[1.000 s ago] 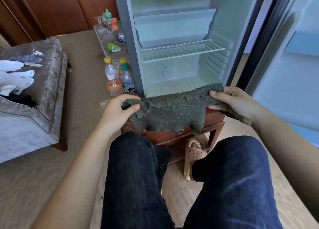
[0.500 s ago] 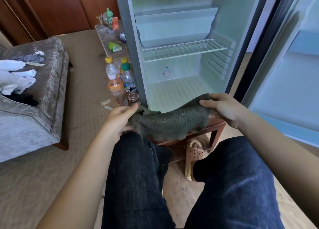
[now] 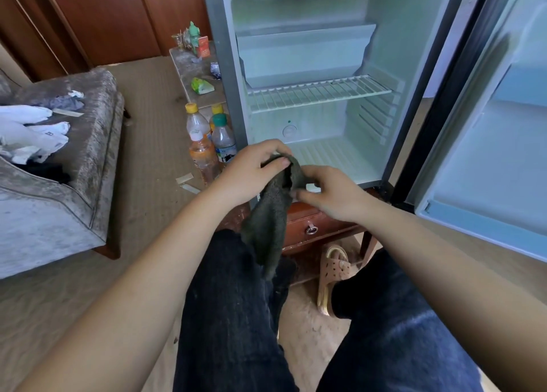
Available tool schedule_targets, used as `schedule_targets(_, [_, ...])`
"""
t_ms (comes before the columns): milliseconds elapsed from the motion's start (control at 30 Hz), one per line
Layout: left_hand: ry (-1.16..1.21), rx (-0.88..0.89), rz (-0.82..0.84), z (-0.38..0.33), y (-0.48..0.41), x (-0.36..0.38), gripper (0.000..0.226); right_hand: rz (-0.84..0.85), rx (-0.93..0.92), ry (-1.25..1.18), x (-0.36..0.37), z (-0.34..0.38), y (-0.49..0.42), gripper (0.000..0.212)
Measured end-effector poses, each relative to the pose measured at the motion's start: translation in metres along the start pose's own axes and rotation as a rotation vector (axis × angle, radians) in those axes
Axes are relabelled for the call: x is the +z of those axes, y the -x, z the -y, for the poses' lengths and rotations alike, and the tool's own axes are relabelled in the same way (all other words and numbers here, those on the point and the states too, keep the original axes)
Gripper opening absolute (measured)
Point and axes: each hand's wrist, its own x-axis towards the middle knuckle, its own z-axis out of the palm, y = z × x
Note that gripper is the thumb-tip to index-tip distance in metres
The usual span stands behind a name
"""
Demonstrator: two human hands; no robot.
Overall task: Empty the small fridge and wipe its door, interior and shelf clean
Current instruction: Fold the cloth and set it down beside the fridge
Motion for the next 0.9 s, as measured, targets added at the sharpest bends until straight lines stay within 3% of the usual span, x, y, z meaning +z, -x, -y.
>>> schedule_targets(33, [0.001,-0.032,0.026,0.003,0.000,-0.003,0.014,-0.023,0.013,-0.050,-0.003,-0.001,0.000,0.007])
schedule_targets(133, [-0.111,-0.224,0.198,0.021,0.008,-0.009,0.054,-0.065,0.044,-0.178,-0.018,0.001,0.005,0.019])
schedule_targets(167, [-0.179,-0.262,0.277,0.030,0.011,-0.008,0.055,-0.063,0.034,-0.178,-0.024,0.003,0.007,0.020])
schedule_targets(233, [-0.314,-0.298,0.413,0.046,0.019,-0.003,0.026,-0.068,0.018,-0.132,-0.034,0.007,0.009,0.019])
schedule_targets(300, [-0.303,-0.348,0.426,0.054,0.026,0.002,0.011,-0.110,0.029,-0.138,-0.044,0.004,0.010,0.021])
schedule_targets(400, [-0.057,-0.408,0.292,0.059,0.033,0.001,0.013,-0.198,0.086,-0.176,-0.060,-0.009,0.013,0.022])
schedule_targets(533, [0.489,-0.445,-0.030,0.050,0.035,-0.004,0.011,-0.294,0.192,-0.146,-0.067,-0.021,0.022,0.018])
schedule_targets(600, [0.500,-0.441,-0.129,0.045,0.031,-0.001,0.012,-0.314,0.225,-0.071,-0.062,-0.026,0.023,0.021])
schedule_targets(700, [0.305,-0.382,-0.272,0.039,0.024,0.008,0.013,-0.322,0.276,-0.086,-0.055,-0.031,0.022,0.012])
schedule_targets(800, [0.338,-0.442,-0.389,0.036,0.020,0.007,0.013,-0.242,0.320,-0.270,-0.057,-0.032,0.025,0.046])
schedule_targets(900, [0.460,-0.426,-0.342,0.037,0.022,0.002,0.045,-0.195,0.240,-0.261,-0.063,-0.034,0.029,0.047])
